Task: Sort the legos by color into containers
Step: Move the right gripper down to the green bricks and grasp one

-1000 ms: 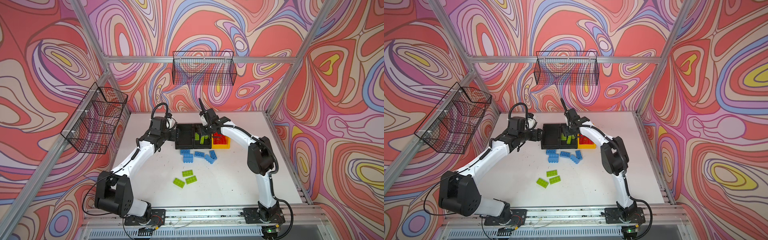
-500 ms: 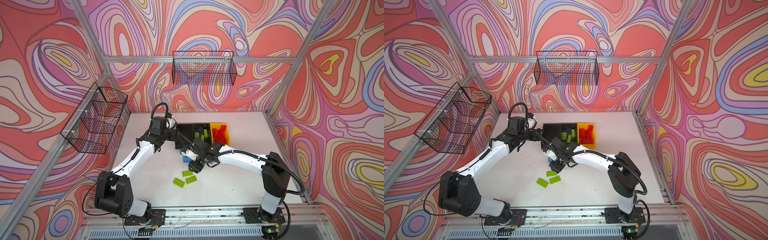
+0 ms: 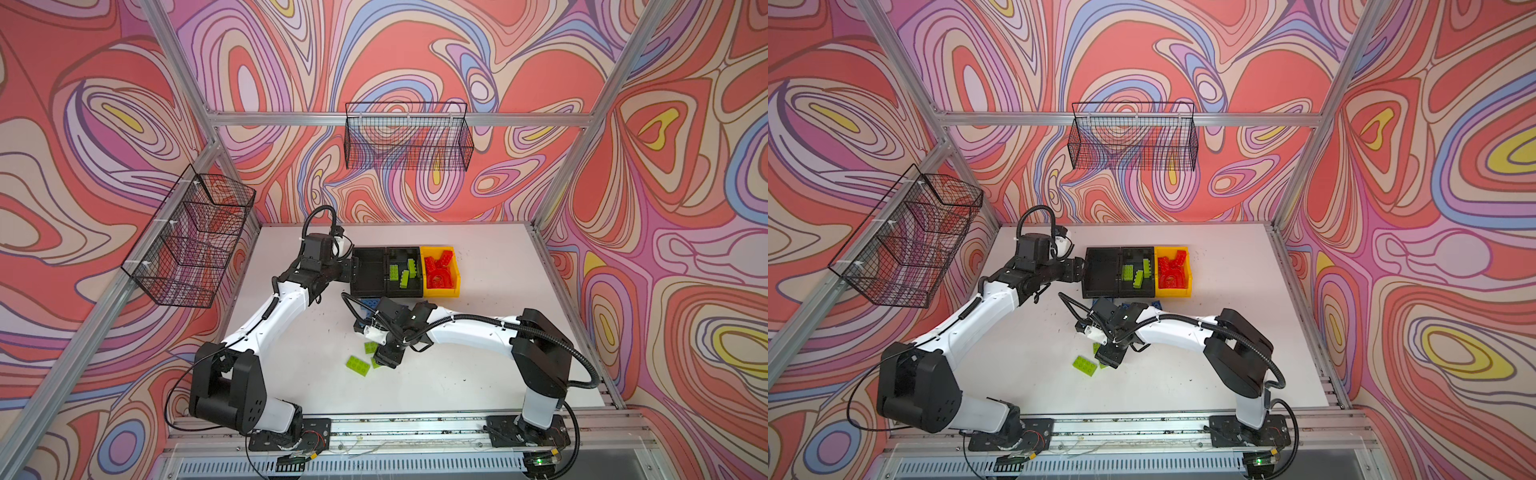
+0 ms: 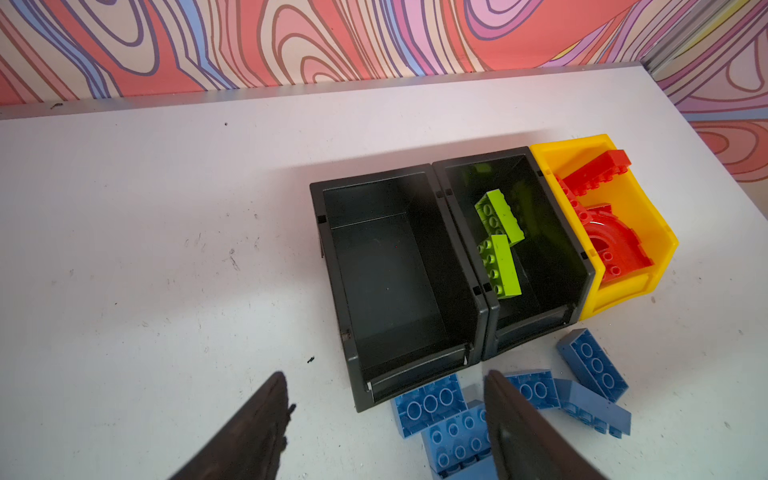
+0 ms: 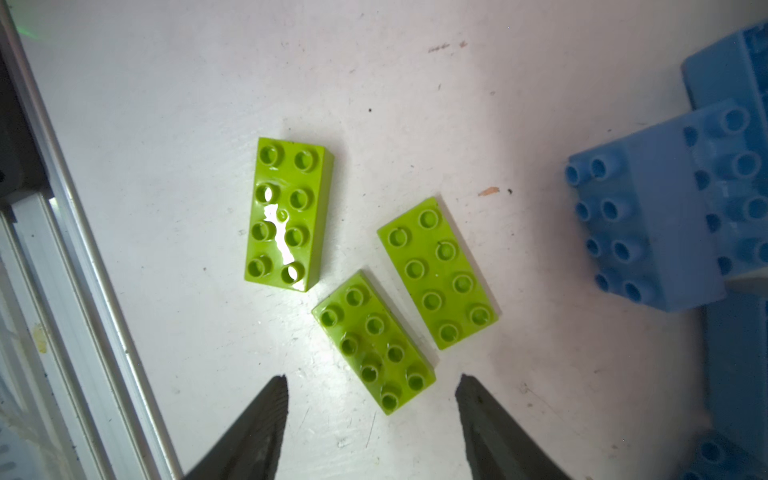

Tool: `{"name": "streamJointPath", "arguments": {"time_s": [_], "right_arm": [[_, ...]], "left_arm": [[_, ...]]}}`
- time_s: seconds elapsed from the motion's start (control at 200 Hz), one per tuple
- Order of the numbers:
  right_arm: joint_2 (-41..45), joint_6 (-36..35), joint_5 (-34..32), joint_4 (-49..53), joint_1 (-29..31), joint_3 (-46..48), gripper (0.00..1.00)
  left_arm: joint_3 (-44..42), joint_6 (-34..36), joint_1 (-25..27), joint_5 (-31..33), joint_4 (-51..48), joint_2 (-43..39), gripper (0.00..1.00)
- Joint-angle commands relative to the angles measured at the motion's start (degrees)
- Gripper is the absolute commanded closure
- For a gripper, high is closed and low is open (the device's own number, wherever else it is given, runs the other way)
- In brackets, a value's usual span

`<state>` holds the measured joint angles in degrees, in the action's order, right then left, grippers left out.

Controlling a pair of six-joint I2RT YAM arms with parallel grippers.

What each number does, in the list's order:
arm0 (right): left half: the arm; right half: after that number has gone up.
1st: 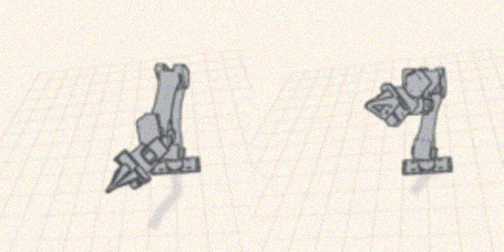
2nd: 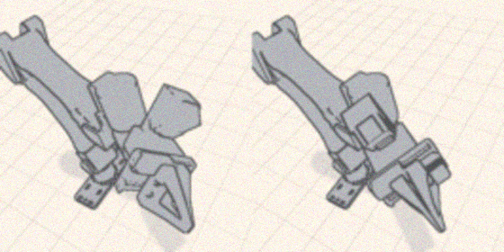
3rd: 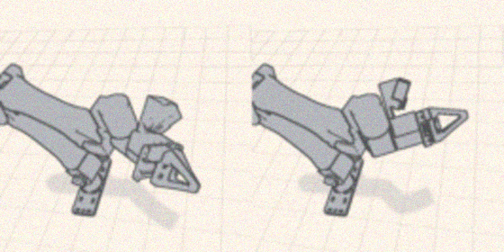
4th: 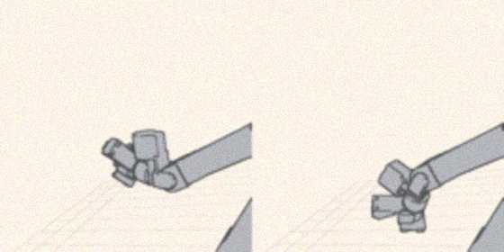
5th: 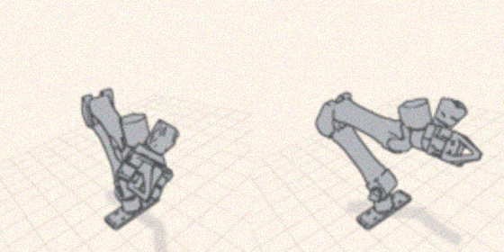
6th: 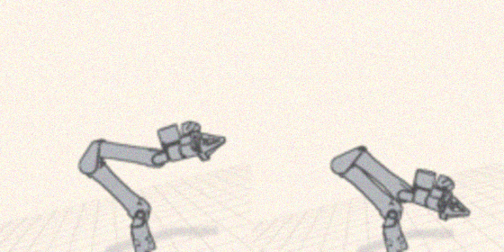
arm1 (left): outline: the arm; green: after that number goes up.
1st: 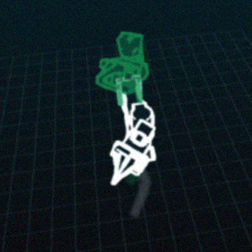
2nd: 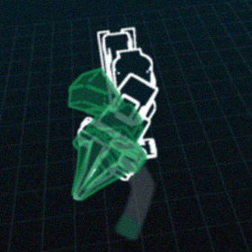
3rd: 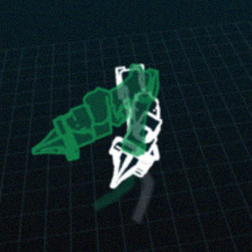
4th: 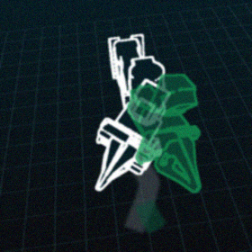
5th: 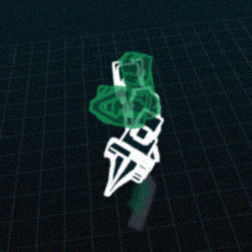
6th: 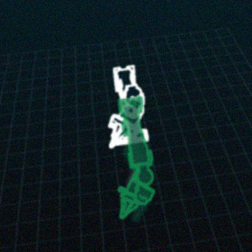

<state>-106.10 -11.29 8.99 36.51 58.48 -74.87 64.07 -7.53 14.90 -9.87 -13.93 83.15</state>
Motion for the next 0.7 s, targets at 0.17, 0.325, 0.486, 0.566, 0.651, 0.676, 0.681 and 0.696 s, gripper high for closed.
{"name": "streamJointPath", "arguments": {"time_s": [0.17, 0.325, 0.486, 0.566, 0.651, 0.676, 0.681, 0.696], "right_arm": [[-3.9, -4.8, -0.7, -1.7, 0.8, 1.2, 0.32], [-3.7, -5.0, -0.8, -4.0, 0.8, 1.7, 0.31], [-4.8, -5.5, -0.7, -3.5, 0.9, 2.3, 0.31], [-4.9, -5.5, -0.5, -3.8, 1.0, 2.9, 0.32], [-4.9, -5.0, 0.0, -4.5, 1.1, 3.4, 0.32], [-5.0, -4.9, 0.2, -4.4, 1.1, 3.4, 0.32], [-5.0, -4.9, 0.2, -4.4, 1.1, 3.5, 0.32], [-5.1, -4.8, 0.3, -4.4, 1.3, 3.5, 0.32]], "left_arm": [[1.3, 0.8, -0.5, 0.3, -0.7, -0.7, 0.23], [1.3, 0.7, -0.5, 0.2, -0.7, -0.6, 0.23], [1.4, 0.6, -0.5, -0.1, -0.7, -0.5, 0.23], [1.3, 0.6, -0.5, 0.0, -0.7, -0.6, 0.23], [1.3, 0.6, -0.4, -0.1, -0.7, -0.4, 0.23], [1.4, 0.6, -0.5, -0.1, -0.7, -0.4, 0.23], [1.4, 0.6, -0.5, -0.1, -0.7, -0.4, 0.23], [1.4, 0.6, -0.5, -0.1, -0.7, -0.3, 0.23]]}}
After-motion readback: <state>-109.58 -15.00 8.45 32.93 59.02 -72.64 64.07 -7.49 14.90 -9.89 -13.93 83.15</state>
